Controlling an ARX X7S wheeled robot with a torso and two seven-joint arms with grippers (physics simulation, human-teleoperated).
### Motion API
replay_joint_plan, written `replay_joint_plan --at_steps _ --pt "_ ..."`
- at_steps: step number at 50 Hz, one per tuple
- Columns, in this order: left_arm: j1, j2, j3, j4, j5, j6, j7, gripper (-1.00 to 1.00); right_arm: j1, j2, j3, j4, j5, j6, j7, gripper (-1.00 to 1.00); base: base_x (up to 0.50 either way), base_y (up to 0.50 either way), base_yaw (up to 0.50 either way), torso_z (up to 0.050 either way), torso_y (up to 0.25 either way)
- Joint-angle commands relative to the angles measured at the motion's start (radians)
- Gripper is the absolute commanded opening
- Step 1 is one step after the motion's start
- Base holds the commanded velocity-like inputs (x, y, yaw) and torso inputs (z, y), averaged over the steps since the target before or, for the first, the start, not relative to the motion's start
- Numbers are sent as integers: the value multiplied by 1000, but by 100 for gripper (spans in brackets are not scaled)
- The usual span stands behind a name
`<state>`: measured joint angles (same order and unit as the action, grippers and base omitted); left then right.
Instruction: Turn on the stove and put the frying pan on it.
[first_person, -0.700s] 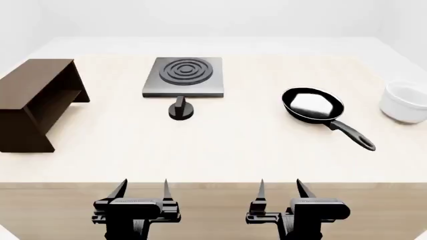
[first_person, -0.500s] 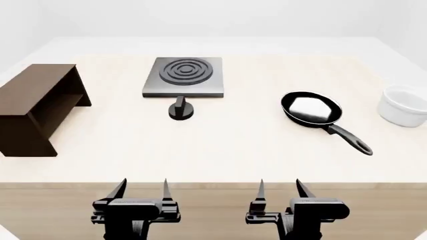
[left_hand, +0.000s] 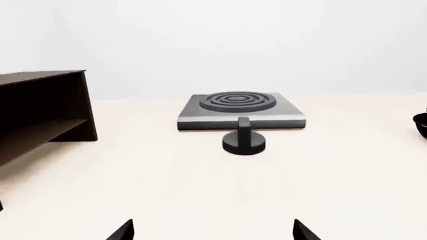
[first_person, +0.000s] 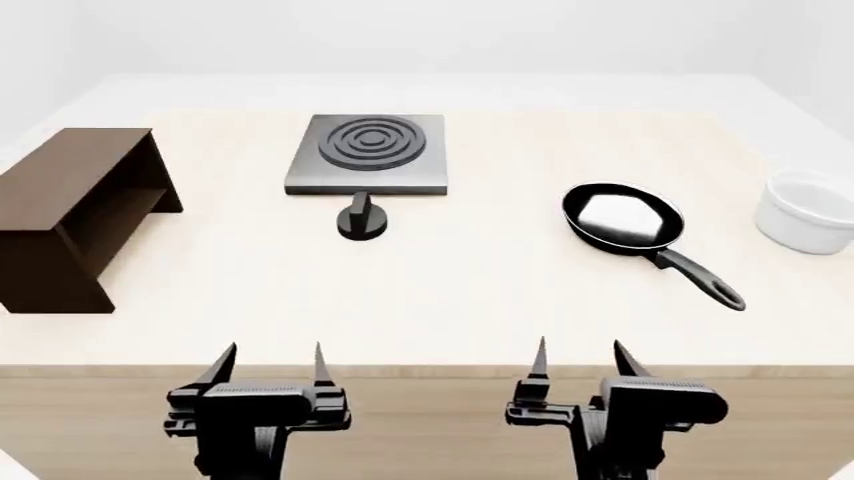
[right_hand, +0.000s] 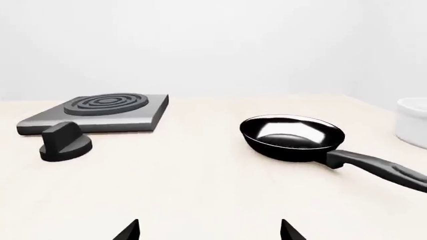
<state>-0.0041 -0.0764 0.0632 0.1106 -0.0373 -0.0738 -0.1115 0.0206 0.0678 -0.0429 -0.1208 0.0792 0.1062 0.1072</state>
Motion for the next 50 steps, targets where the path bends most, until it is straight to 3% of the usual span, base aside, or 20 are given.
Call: replay_joint_plan --at_steps 1,19,50 --pt "-8 -34 -3 177 -1 -106 -41 100 12 30 18 -214 43 121 41 100 0 0 0 0 0" --pt "-28 -63 -13 294 -37 -173 -60 100 31 53 25 -326 87 167 74 100 14 0 0 0 0" --pt "-19 -81 -1 273 -71 -153 -84 100 31 79 22 -318 138 156 101 100 497 0 0 0 0"
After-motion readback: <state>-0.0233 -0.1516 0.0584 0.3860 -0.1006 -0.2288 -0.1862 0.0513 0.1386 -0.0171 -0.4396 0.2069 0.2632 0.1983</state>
